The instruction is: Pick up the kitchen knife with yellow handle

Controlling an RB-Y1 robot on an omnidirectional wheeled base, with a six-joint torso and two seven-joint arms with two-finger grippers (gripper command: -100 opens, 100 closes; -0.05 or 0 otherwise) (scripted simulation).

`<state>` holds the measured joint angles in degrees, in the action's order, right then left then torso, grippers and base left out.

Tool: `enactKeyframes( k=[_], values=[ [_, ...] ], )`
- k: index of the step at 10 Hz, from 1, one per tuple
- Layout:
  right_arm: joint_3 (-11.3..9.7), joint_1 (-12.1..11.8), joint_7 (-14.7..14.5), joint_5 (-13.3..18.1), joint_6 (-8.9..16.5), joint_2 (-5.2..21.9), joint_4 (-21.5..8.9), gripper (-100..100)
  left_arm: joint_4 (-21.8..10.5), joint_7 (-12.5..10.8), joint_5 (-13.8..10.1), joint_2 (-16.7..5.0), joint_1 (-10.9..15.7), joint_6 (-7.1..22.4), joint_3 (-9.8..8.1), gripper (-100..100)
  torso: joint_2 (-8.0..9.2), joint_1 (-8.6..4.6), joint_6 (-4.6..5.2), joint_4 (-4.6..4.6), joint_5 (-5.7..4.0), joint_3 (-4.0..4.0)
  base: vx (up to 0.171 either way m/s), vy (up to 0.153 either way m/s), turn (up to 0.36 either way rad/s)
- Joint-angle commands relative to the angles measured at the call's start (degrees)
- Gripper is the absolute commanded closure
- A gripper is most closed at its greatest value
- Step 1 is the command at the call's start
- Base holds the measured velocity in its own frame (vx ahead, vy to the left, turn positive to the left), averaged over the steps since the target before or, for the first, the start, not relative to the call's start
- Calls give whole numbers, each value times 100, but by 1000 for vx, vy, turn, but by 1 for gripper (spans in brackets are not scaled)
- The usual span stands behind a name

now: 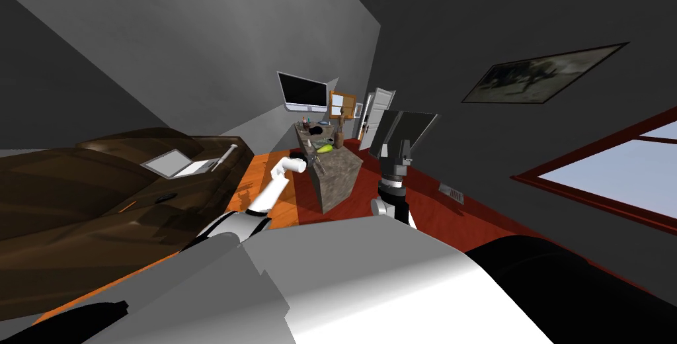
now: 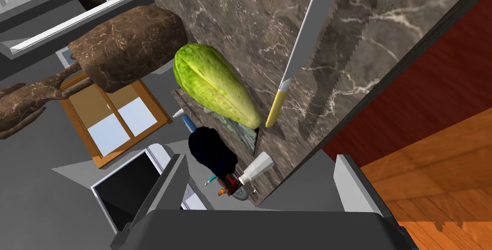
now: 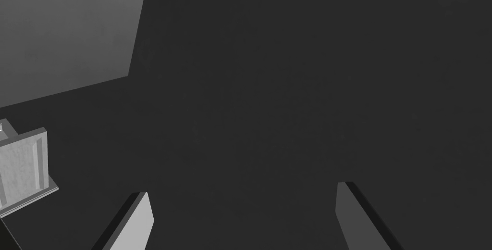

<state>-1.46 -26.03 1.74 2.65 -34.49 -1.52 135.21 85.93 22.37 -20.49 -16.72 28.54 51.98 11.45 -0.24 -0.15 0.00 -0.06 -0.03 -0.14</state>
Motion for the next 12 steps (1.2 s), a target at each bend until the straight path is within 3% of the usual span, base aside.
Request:
enactKeyframes(
  k=[1,4,12],
  values=[
    [0,0,0,0,0,0,0,0,-123,81,-14,-7,80,278,37,-100,0,0,0,0,0,0,54,-31,7],
    [0,0,0,0,0,0,0,0,-537,331,-49,-40,411,741,165,-100,0,-2,-1,-1,-1,0,64,-41,10],
    [0,0,0,0,0,0,0,0,-1252,784,-88,-117,935,1968,385,-100,1,3,-1,-1,1,0,64,-35,1]
  ],
)
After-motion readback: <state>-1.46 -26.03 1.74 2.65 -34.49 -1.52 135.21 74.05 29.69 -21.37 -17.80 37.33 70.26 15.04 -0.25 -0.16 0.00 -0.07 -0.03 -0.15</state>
